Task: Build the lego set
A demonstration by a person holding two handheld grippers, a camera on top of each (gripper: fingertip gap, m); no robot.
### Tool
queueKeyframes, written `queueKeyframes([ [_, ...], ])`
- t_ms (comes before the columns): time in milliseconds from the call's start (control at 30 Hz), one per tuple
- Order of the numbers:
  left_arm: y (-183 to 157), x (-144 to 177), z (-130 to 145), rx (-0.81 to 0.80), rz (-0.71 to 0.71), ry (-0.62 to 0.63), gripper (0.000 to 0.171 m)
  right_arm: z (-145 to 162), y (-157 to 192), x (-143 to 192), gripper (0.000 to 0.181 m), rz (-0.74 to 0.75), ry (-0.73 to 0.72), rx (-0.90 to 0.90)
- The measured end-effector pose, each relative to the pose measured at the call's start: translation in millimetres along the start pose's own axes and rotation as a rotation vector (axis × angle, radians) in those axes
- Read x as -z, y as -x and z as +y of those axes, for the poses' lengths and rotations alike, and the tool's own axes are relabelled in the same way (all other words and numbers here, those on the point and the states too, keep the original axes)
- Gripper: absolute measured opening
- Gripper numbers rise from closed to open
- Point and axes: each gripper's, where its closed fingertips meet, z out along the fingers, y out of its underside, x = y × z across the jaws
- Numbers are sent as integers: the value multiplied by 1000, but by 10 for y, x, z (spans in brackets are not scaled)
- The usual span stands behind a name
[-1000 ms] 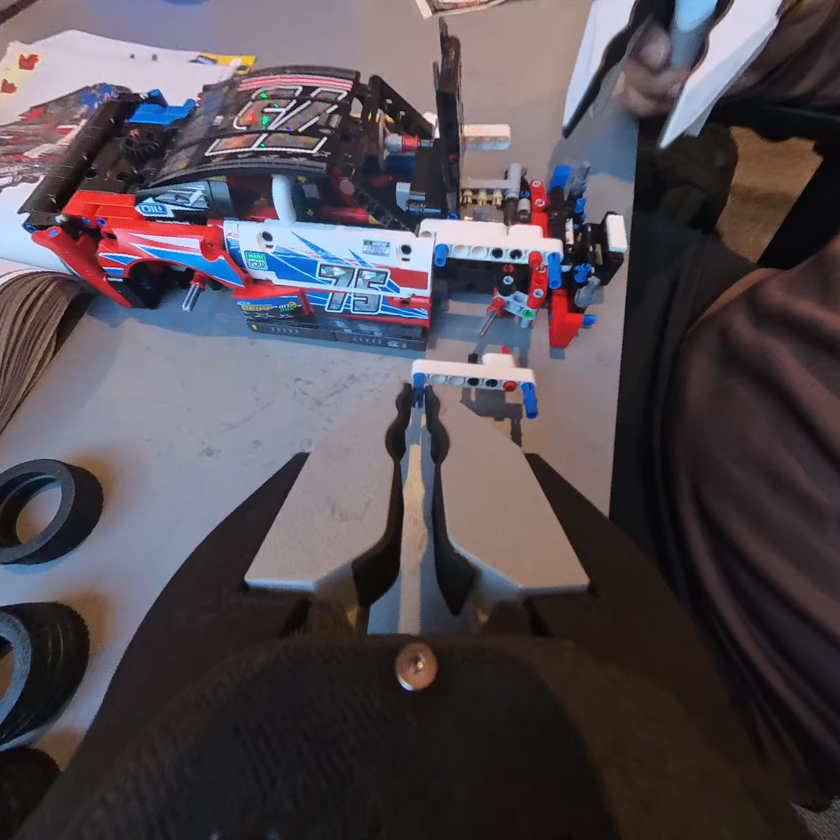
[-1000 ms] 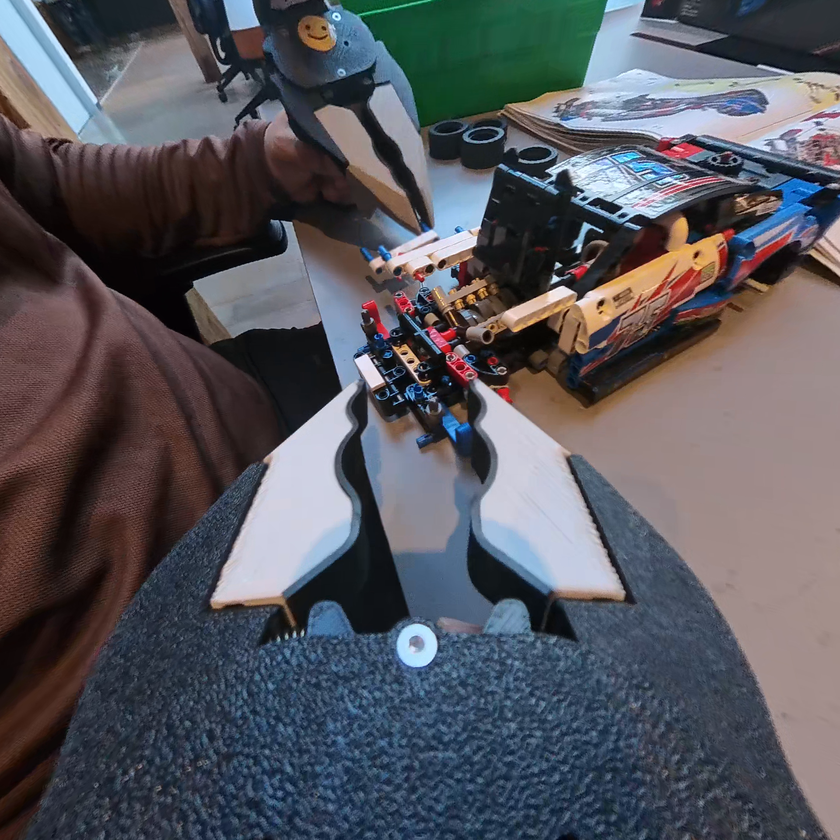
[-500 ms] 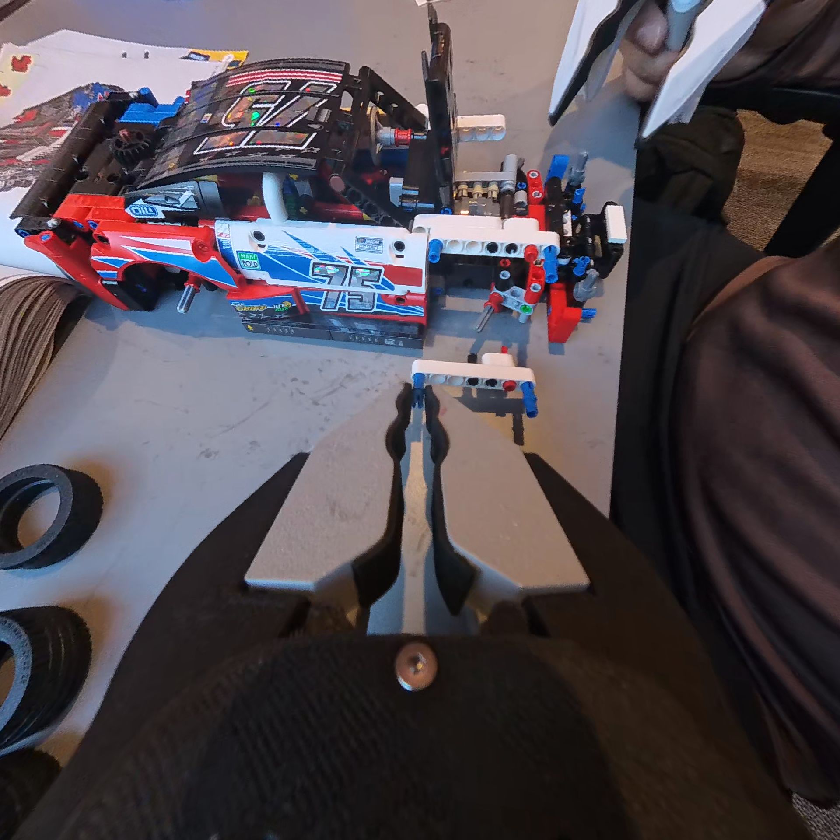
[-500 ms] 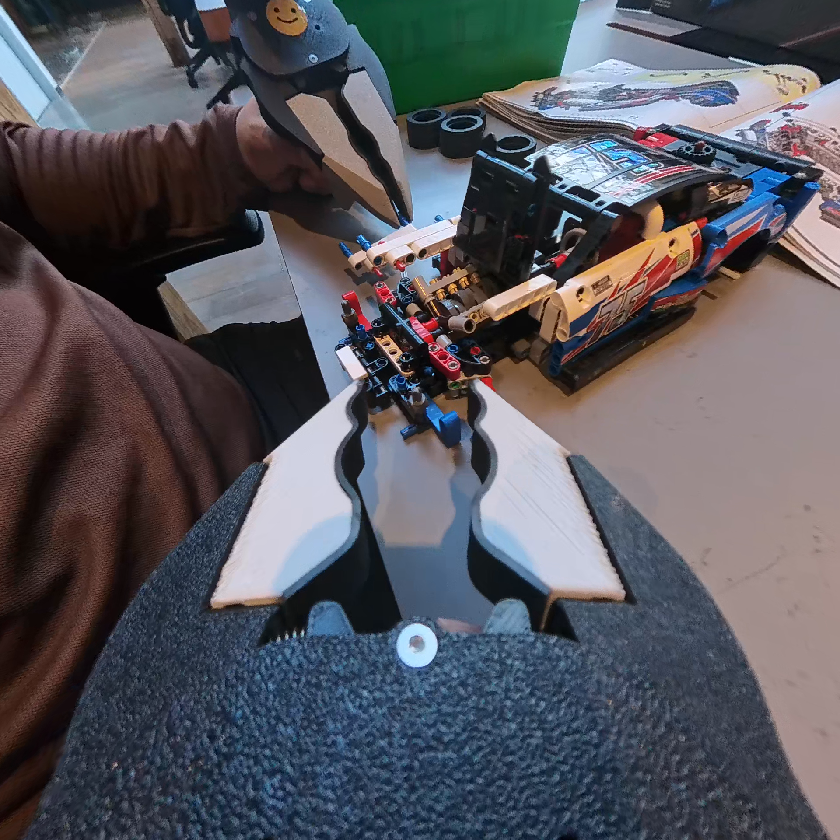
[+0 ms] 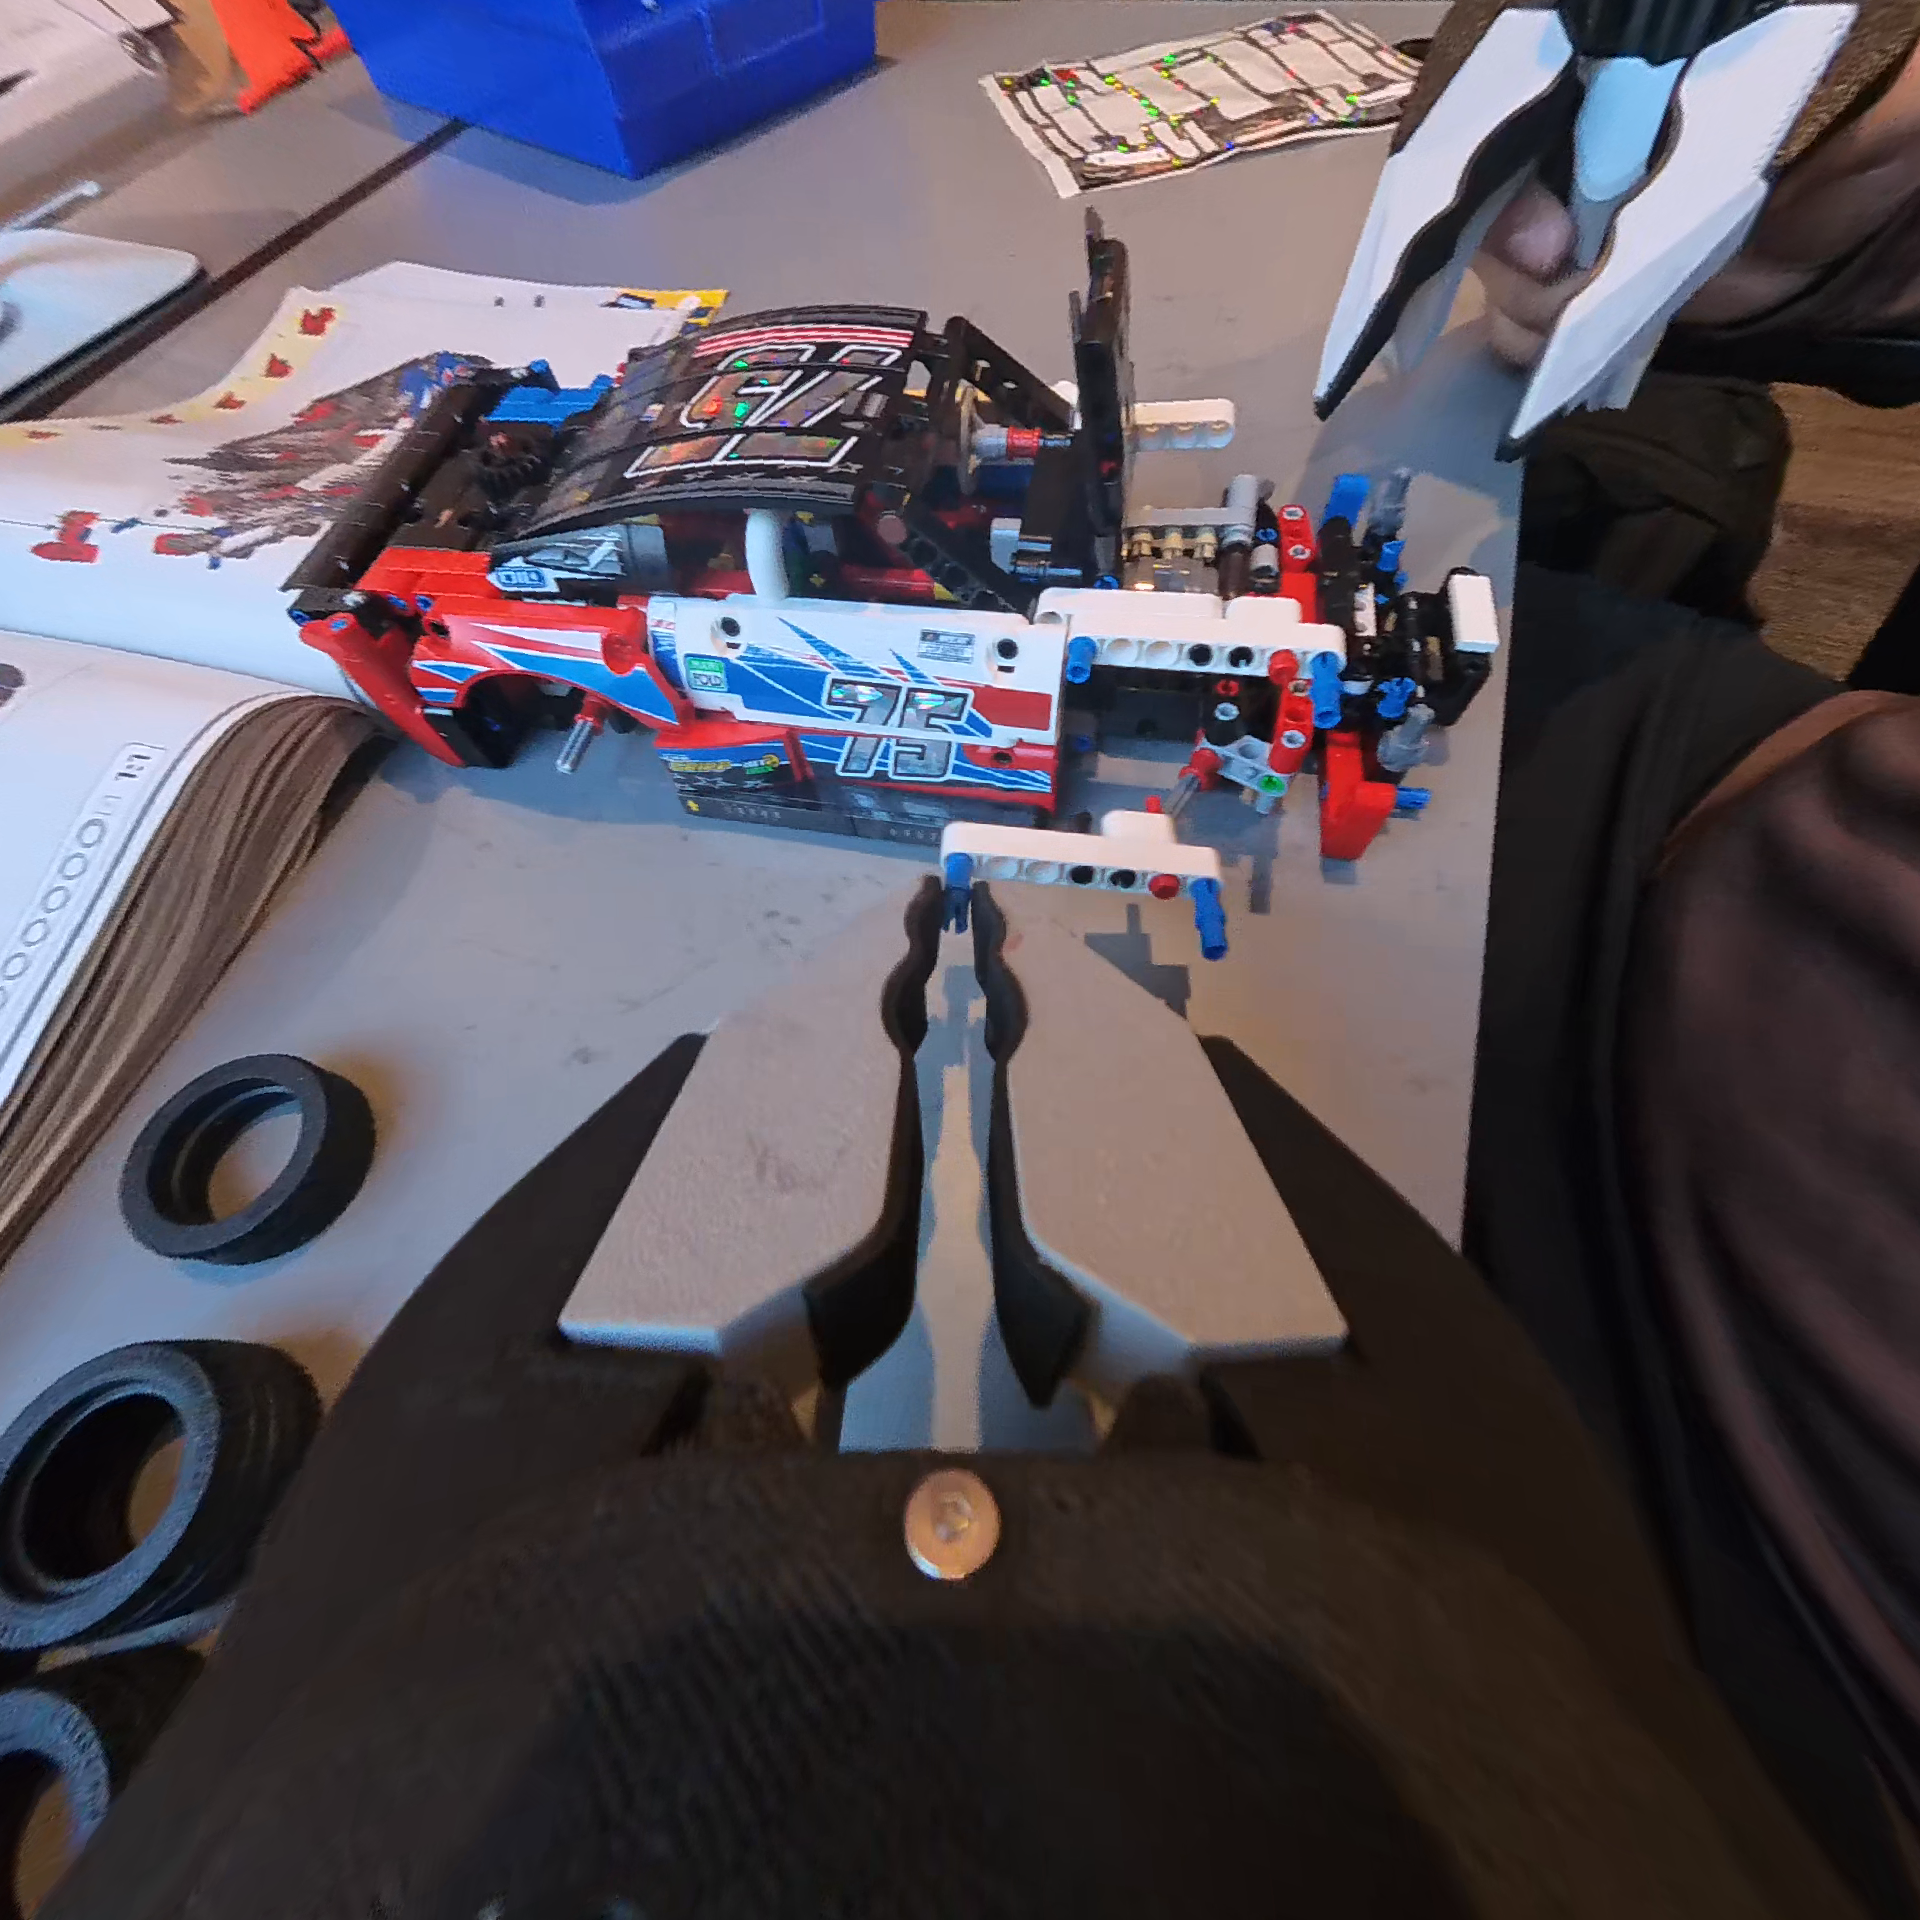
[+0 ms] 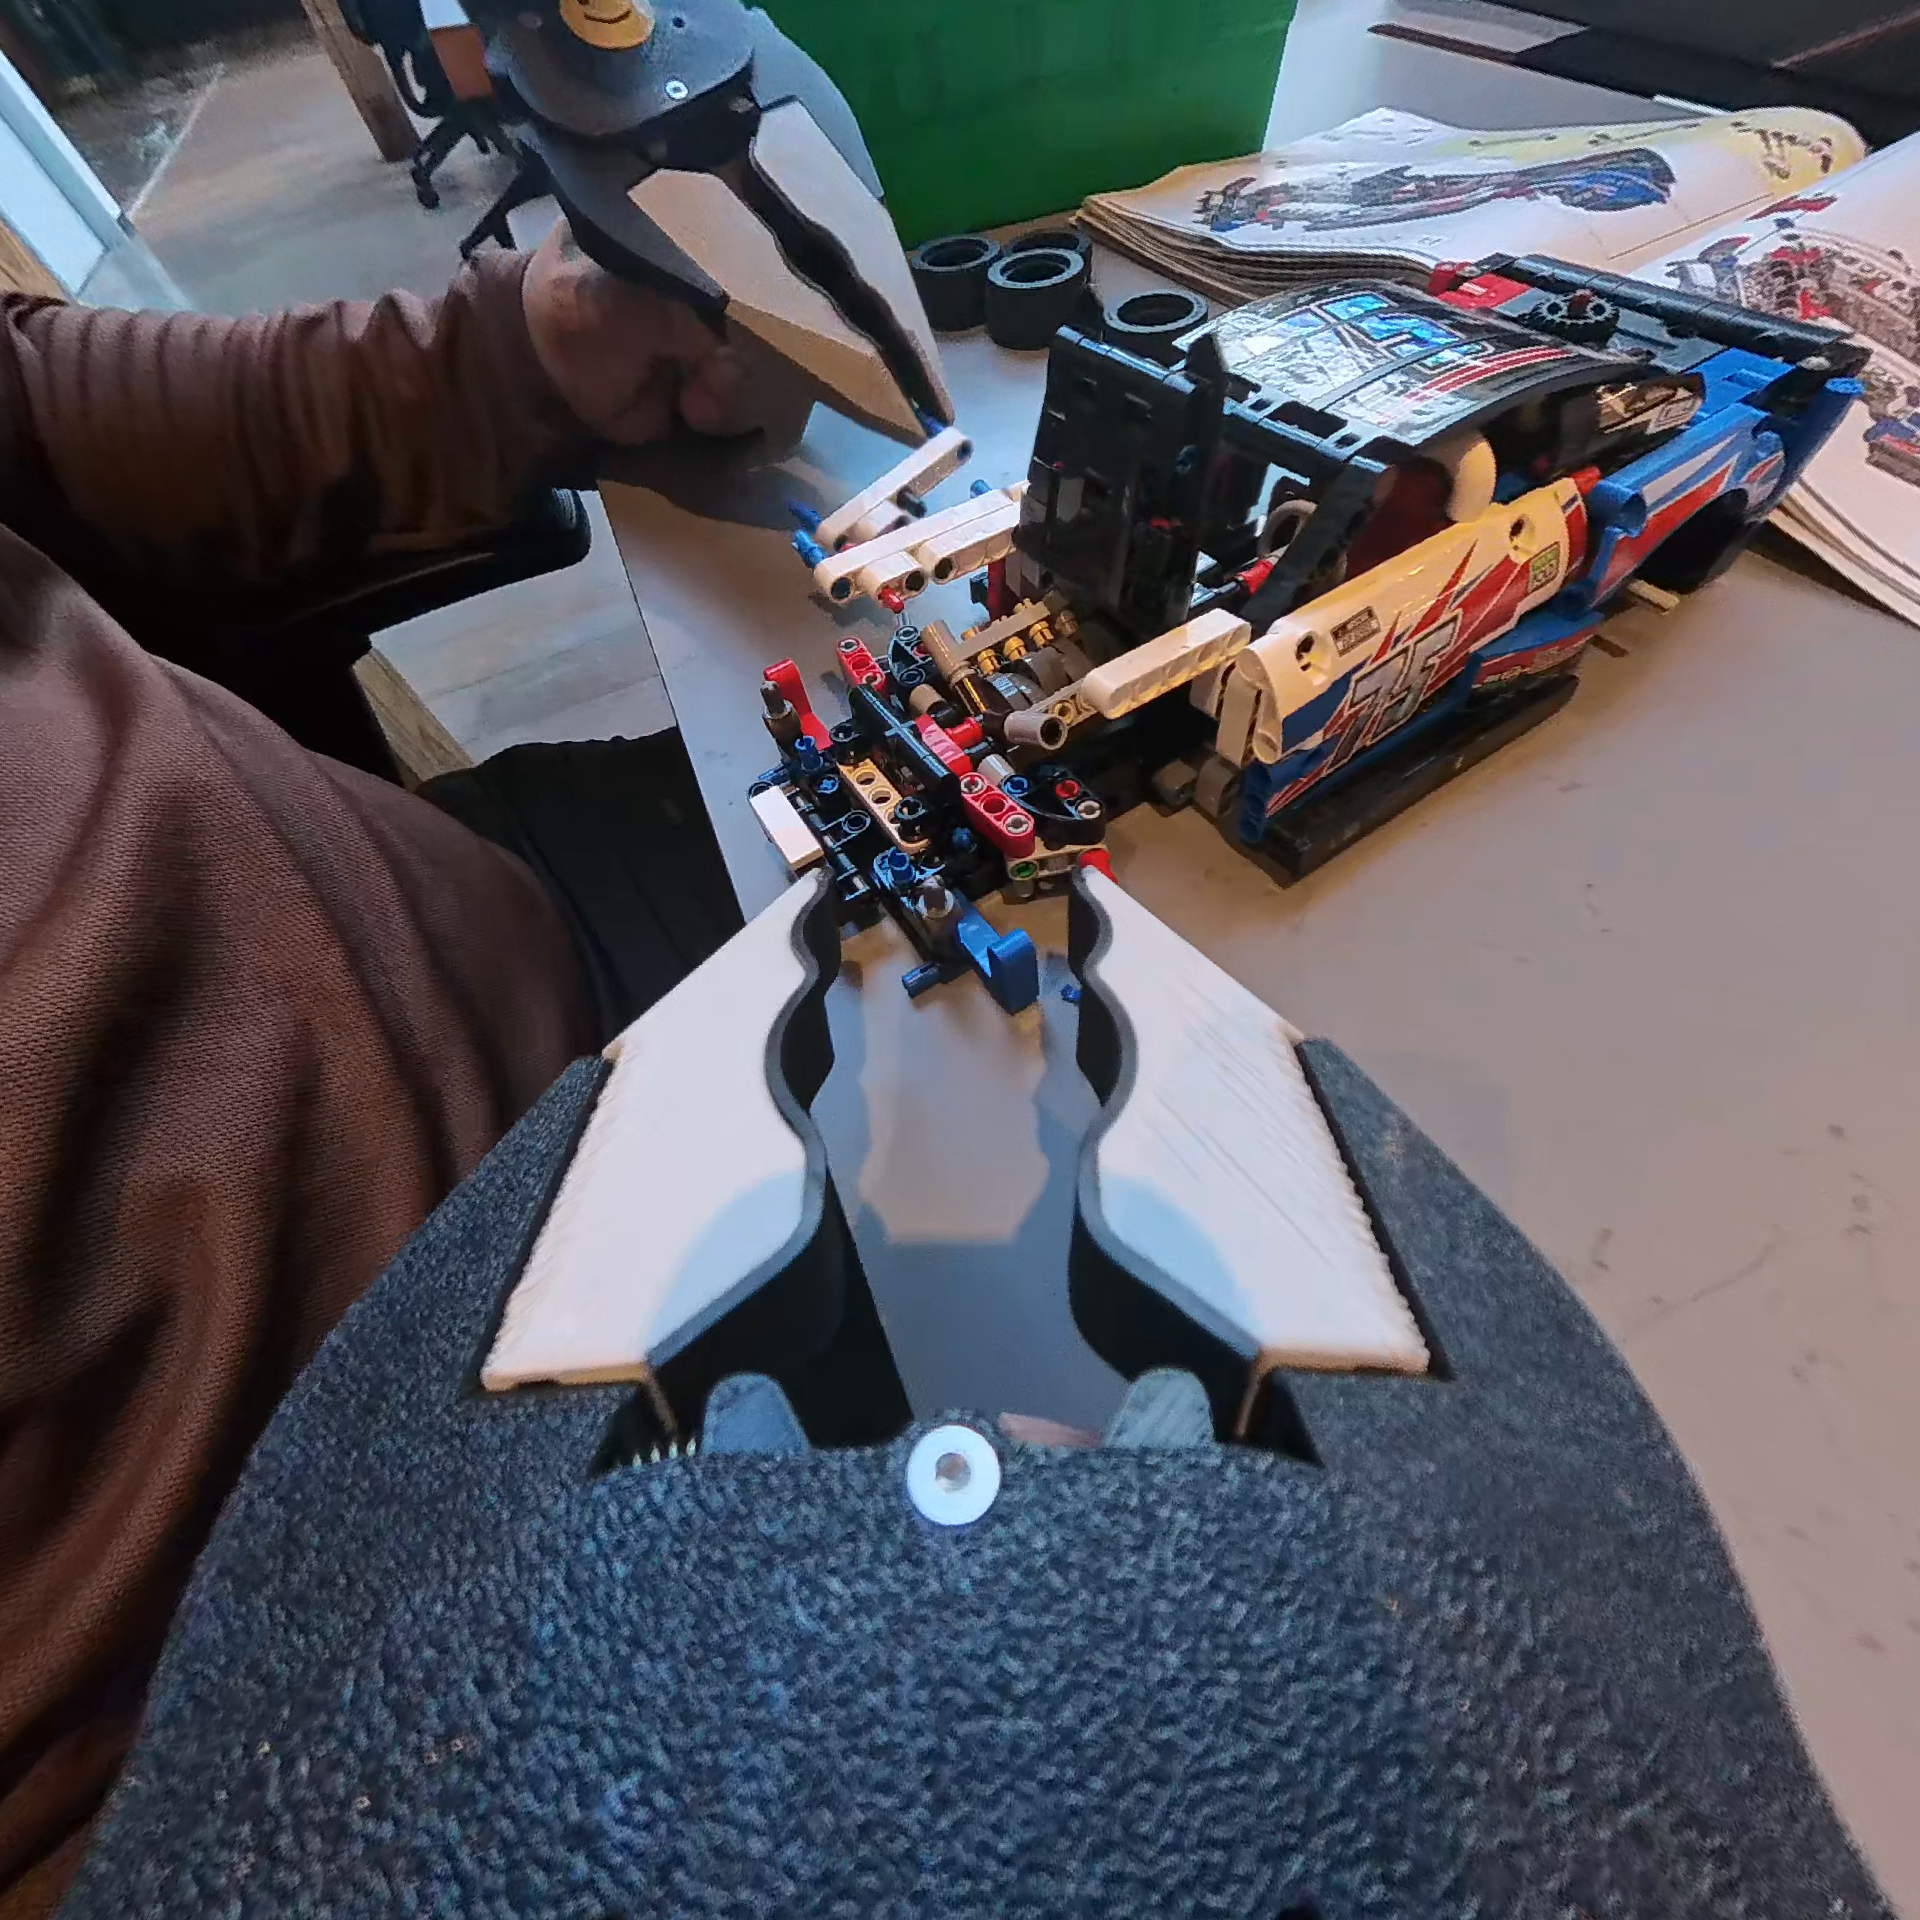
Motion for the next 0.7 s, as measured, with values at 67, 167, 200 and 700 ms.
queueKeyframes([
  [67,27,5,-4,-3,-21,-4,2,4,-5,-4,44,-3,2,-10],
  [167,36,6,-3,-1,-24,-4,2,19,-7,-11,44,-7,10,-20],
  [200,39,8,-5,-1,-26,-6,2,24,-6,-13,44,-9,12,-22],
  [700,66,16,-13,0,-36,-14,2,72,-12,-33,44,-11,38,-34],
])
